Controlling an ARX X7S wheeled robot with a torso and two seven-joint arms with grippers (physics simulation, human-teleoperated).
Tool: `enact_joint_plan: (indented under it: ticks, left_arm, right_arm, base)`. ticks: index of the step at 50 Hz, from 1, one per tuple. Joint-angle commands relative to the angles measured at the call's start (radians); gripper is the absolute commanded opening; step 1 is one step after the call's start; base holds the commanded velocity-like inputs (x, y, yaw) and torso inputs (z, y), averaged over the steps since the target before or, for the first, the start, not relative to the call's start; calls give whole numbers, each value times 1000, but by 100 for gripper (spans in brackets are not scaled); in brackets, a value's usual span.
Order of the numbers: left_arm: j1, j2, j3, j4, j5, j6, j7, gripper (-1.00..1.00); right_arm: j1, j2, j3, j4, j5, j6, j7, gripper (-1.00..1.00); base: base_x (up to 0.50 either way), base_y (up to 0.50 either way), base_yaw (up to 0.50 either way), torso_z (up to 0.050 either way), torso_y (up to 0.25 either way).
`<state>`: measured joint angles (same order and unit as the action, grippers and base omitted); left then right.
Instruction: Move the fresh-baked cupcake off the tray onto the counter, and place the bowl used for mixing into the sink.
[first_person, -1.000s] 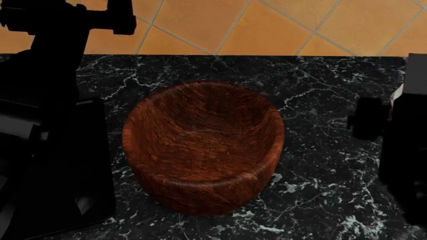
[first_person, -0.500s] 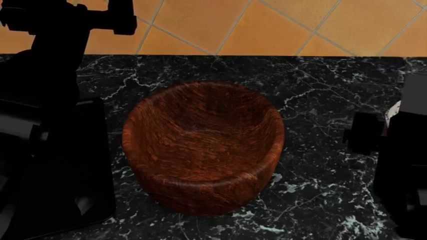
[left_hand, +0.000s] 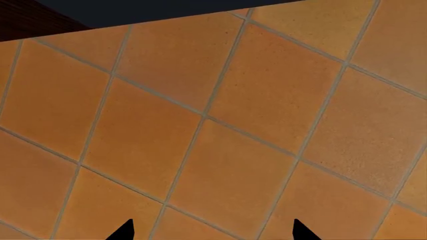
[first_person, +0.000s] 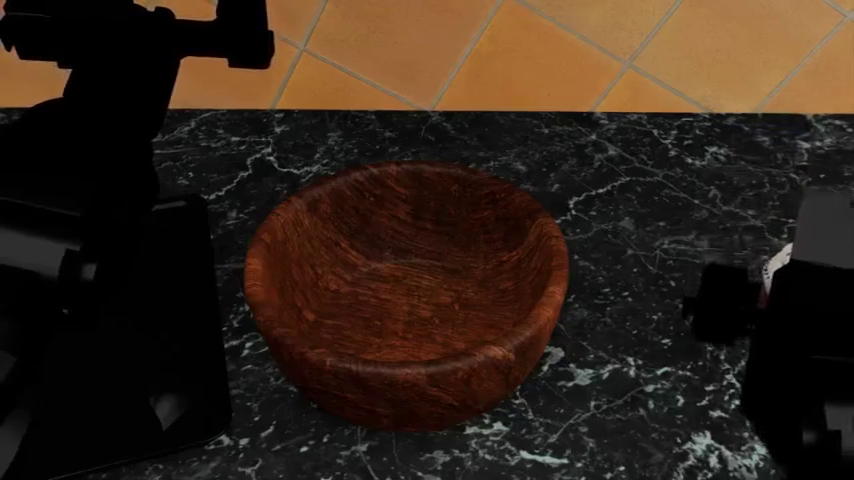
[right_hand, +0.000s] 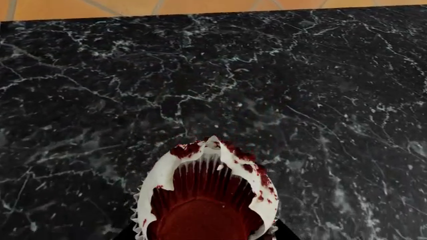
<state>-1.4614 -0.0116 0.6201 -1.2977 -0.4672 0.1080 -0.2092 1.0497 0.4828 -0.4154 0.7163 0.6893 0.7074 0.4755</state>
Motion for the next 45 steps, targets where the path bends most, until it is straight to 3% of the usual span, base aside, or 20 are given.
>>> enact_joint_plan:
  ticks: [1,26,27,41,45]
  left_arm:
    - [12,2,-10,1,54,20,-9,100]
    - [11,2,3,-1,42,22,-10,100]
    - [10,2,3,0,41,20,-10,100]
    - [12,1,6,0,38,23,-9,100]
    - [14,1,7,0,38,25,-9,100]
  right_arm:
    - [-13,-4,0,34,-35,-26,-35,-100]
    - [-26,-9,-1,65,-32,-25,-49,-100]
    - [-24,-10,0,65,-30,-20,-50,100]
    - [-27,-10,-4,84,-35,-42,-75,100]
    - [-46,15,5,-21,-6,25,-39,100]
  base:
    - [0,0,0,0,0]
    - [1,0,0,0,0]
    - [0,0,0,0,0]
    - [0,0,0,0,0]
    - [0,0,0,0,0]
